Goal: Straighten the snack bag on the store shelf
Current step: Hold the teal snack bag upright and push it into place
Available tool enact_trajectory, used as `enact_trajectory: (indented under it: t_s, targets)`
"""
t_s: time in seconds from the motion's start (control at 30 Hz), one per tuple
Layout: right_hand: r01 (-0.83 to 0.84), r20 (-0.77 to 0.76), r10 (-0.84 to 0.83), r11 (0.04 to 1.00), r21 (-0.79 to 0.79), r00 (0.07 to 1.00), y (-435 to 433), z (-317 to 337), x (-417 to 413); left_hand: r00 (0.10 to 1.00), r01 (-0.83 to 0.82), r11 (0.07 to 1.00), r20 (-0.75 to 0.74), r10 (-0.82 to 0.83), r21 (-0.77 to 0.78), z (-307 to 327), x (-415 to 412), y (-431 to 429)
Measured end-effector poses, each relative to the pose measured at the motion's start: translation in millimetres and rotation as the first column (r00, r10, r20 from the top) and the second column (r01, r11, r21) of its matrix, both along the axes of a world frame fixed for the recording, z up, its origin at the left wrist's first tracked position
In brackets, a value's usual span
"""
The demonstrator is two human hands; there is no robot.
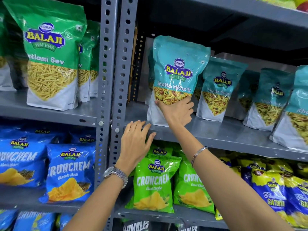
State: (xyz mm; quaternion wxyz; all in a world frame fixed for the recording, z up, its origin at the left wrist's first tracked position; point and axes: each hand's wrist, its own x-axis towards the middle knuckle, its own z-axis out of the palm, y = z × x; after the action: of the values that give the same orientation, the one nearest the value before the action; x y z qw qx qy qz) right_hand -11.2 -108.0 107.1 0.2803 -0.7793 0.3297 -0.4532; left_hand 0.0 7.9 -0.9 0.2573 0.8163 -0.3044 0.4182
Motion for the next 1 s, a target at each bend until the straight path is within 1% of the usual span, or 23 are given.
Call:
enact_trajectory:
  t_s: [0.33,1.0]
  targets:
    - [0.028,0.014,-0.028,1.000,-0.010,1.000,7.4,-0.5,-17.1,1.000,0.015,1.000,0.013,-0.015,-0.021,0.4,0.8,0.0]
    - [0.032,0.009,-0.032,0.999,-0.032,0.999,7.3,-3.3,-20.3,0.999,0.013,1.000,0.046,-0.012,-0.021,-3.5,5.4,-0.6]
